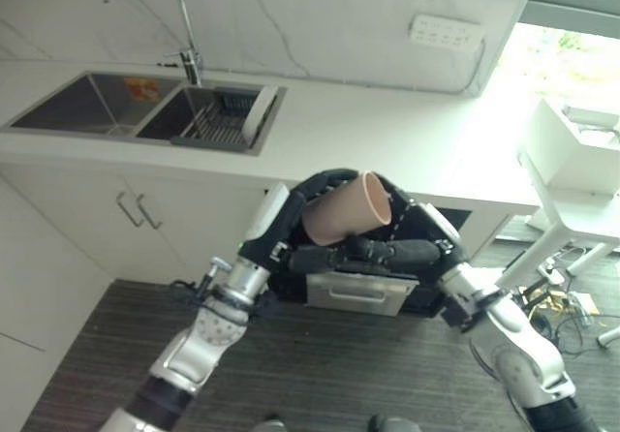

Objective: Place the dishes in the dishwasher.

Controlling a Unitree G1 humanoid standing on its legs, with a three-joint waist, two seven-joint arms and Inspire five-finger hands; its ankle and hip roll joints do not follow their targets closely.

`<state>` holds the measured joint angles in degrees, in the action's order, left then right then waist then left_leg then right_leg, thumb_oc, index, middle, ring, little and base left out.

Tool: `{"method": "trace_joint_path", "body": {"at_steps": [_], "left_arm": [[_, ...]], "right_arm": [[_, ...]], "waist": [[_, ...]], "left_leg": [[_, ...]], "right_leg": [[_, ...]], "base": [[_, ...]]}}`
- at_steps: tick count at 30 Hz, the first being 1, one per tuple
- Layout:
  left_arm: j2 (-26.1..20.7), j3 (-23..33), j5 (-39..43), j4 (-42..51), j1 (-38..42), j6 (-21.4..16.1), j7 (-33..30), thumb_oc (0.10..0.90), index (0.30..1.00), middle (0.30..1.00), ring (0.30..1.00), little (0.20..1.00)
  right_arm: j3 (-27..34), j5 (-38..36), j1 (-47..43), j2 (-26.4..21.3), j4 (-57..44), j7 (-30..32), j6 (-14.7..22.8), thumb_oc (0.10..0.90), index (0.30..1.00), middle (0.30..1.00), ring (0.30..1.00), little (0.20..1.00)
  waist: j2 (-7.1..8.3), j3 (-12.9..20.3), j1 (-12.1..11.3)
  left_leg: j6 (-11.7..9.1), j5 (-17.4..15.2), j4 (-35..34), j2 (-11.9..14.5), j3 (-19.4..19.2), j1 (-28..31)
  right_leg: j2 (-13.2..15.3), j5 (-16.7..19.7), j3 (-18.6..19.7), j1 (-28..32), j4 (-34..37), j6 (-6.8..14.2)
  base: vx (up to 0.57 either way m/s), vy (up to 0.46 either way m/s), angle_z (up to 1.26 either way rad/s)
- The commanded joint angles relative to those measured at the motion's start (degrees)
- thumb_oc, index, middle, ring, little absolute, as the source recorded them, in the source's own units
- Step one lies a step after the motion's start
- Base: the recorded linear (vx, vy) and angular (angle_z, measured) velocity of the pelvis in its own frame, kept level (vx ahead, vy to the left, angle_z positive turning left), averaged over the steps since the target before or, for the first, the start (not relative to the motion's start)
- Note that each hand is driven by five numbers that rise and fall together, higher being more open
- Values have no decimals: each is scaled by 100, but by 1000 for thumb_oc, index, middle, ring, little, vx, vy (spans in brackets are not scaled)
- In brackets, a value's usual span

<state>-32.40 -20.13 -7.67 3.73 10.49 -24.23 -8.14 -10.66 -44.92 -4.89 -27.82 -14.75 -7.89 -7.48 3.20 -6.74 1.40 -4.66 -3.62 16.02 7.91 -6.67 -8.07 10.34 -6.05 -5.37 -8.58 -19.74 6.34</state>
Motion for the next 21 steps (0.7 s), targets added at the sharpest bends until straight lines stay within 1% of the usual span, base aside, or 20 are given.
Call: {"method": "trace_joint_path", "body": {"at_steps": [1, 4, 6, 10, 17, 19, 21], "left_arm": [[284, -834, -338, 569, 829, -458, 292, 400, 300, 300, 300, 300], [288, -941, -494, 494, 866, -467, 220, 400, 300, 300, 300, 300], [280, -1045, -721, 377, 887, -514, 106, 400, 300, 300, 300, 300], [221, -1099, -1000, 255, 873, -577, 37, 400, 300, 300, 300, 300], [35, -1220, -1532, -127, 906, -802, -216, 400, 300, 300, 300, 300], [-4, -1237, -1664, -178, 908, -853, -288, 400, 300, 300, 300, 300], [-92, -1230, -1891, -289, 900, -930, -480, 400, 300, 300, 300, 300]], "right_arm": [[-277, -124, -1274, 311, -686, -329, 442, 800, 900, 900, 900, 900], [-290, -331, -1320, 331, -695, -317, 372, 800, 900, 900, 900, 900], [-309, -536, -1373, 365, -686, -346, 262, 800, 900, 900, 900, 900], [-278, -846, -1440, 333, -668, -358, 112, 800, 900, 900, 900, 900], [-87, -1321, -1501, 193, -537, -528, -66, 800, 900, 900, 900, 900], [-32, -1336, -1513, 144, -515, -528, -108, 800, 900, 900, 900, 900], [112, -1484, -1531, 31, -426, -540, -173, 800, 900, 900, 900, 900]], "waist": [[-51, 242, 15], [-48, 242, 17], [-43, 248, 10], [-35, 275, -5], [-23, 306, -14], [-22, 314, -16], [-25, 323, -15]], "left_leg": [[-121, -773, 117, 372, 309, 463], [-120, -772, 117, 373, 302, 457], [-120, -775, 117, 372, 297, 453], [-117, -775, 117, 366, 298, 444], [-120, -779, 117, 346, 324, 454], [-120, -783, 117, 340, 331, 457], [-124, -783, 117, 334, 345, 461]], "right_leg": [[225, -18, 43, 221, 255, 427], [228, -18, 36, 216, 255, 425], [233, -17, 23, 213, 255, 430], [240, -22, 20, 216, 255, 432], [276, -21, -19, 259, 255, 453], [282, -22, -23, 267, 255, 459], [293, -25, -38, 282, 255, 465]], "base": [[-24, 12, -7], [-8, 4, -2], [0, 0, 0], [0, 0, 0], [0, 0, 0], [0, 0, 0], [0, 0, 0]]}}
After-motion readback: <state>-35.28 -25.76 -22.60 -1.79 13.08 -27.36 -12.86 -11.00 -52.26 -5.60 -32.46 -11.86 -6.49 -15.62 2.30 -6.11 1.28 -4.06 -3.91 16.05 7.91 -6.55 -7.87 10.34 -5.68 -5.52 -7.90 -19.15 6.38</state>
